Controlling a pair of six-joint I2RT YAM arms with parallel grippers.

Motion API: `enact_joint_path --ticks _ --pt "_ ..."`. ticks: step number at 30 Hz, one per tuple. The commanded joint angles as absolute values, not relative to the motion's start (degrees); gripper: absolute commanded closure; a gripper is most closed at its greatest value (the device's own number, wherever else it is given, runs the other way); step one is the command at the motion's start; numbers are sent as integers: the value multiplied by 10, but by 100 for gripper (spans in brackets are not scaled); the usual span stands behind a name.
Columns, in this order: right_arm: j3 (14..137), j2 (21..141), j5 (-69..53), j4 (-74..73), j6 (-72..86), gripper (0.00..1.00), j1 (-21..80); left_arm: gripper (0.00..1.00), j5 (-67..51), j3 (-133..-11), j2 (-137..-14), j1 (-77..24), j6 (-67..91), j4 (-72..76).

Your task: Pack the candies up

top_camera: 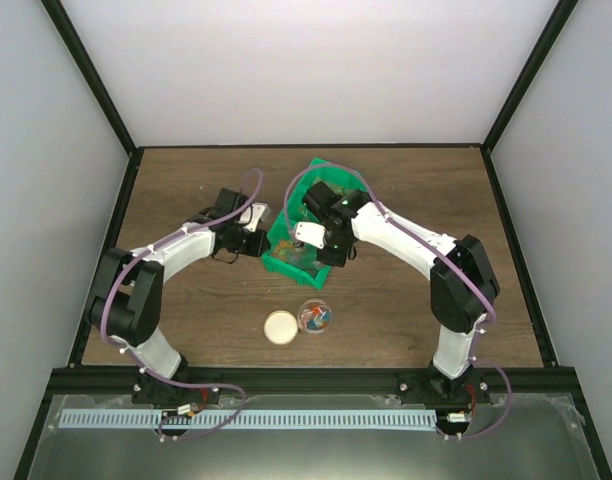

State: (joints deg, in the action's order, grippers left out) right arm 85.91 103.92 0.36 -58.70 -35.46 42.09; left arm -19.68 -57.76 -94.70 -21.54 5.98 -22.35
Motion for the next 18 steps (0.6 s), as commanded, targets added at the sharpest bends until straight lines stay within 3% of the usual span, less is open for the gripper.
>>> enact_joint_path --ticks 1,12,18 --pt "865 1057 -5 -588 -395 99 426 96 -206 -603 -954 -221 62 -203" --pt "869 1036 -27 -647 -403 99 386 96 -200 -602 -956 -216 62 -202" --pt "912 1105 -36 -661 -364 99 391 96 -203 -614 -967 -215 65 -203"
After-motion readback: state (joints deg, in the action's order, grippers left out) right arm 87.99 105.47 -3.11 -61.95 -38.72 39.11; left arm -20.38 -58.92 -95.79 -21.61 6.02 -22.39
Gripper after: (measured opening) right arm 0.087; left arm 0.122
